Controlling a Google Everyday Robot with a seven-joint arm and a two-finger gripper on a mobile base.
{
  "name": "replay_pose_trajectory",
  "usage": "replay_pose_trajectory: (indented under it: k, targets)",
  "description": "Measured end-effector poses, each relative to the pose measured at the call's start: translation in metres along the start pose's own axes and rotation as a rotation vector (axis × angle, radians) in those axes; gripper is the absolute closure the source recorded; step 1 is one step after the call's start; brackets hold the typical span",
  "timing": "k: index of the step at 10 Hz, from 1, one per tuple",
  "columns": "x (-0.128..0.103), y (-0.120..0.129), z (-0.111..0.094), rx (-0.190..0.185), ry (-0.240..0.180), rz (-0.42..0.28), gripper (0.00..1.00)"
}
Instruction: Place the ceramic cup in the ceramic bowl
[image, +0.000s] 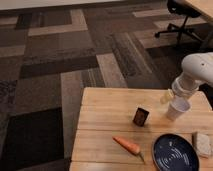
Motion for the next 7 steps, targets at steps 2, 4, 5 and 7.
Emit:
replay_pose_trajectory:
  k: [2, 4, 5, 7]
  targets:
    - [0.000, -0.002, 0.003, 0.014, 0.040, -0.130, 0.35]
    - [-0.005, 0.009, 0.010, 0.001, 0.038, -0.288, 0.35]
    - [-0.007, 0.011, 0.011, 0.000, 0.031, -0.314, 0.35]
    - [-0.006, 0.010, 0.011, 0.000, 0.031, -0.312, 0.35]
